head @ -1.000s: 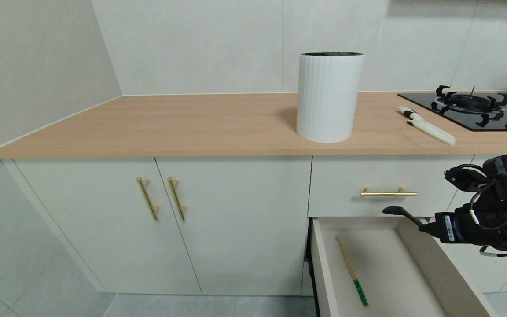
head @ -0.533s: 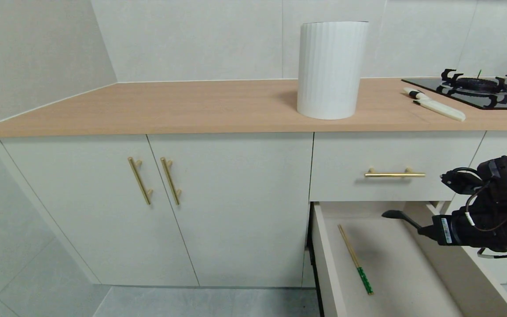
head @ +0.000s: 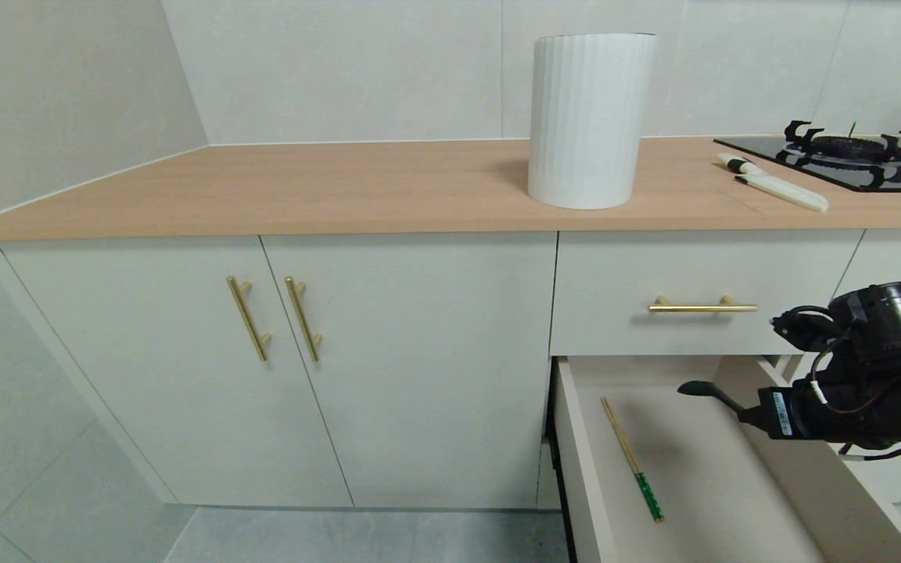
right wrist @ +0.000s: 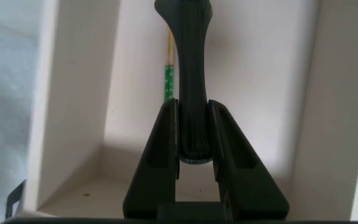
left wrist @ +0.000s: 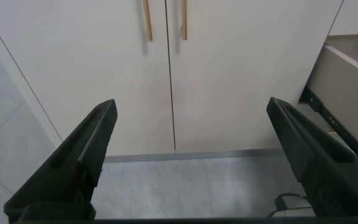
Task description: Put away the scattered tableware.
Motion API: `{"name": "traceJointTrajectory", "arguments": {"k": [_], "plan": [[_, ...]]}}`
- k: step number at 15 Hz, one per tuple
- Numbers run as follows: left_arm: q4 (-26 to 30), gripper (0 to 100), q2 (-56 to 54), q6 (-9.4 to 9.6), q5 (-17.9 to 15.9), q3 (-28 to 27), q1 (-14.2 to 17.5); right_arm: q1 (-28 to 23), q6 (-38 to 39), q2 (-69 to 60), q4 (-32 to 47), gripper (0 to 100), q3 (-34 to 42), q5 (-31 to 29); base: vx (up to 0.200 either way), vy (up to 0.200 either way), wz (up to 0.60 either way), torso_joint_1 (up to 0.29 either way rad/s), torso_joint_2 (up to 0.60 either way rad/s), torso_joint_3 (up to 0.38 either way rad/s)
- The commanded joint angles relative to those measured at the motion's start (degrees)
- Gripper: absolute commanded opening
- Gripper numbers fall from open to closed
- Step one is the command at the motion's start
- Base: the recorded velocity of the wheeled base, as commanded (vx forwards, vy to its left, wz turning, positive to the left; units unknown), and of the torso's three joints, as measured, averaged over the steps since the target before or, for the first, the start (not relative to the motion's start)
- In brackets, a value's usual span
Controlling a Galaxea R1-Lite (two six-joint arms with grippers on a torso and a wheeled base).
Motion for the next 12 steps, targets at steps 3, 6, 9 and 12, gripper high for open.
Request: {"name": "traceJointTrajectory", "arguments": {"k": [3, 6, 9, 12], "plan": [[0.0, 100, 0.0, -0.01, 0.0, 0.0, 0.0, 2.2, 0.4, 13.5, -8.0, 0, 0.8, -7.8, 0.000, 0.000, 0.00, 0.000, 0.00, 0.000], [0.0, 100, 0.0, -0.01, 0.0, 0.0, 0.0, 3.3, 0.6, 20.1, -16.4, 0, 2.8, -8.4, 0.000, 0.000, 0.00, 0.000, 0.00, 0.000], [0.0, 100, 0.0, -0.01, 0.0, 0.0, 0.0, 3.8, 0.6, 27.4, -26.8, 0, 4.4, -8.9, 0.000, 0.000, 0.00, 0.000, 0.00, 0.000], [0.0, 100, 0.0, -0.01, 0.0, 0.0, 0.0, 3.8, 0.6, 30.7, -29.7, 0, 4.3, -10.4, 0.000, 0.000, 0.00, 0.000, 0.00, 0.000]]}}
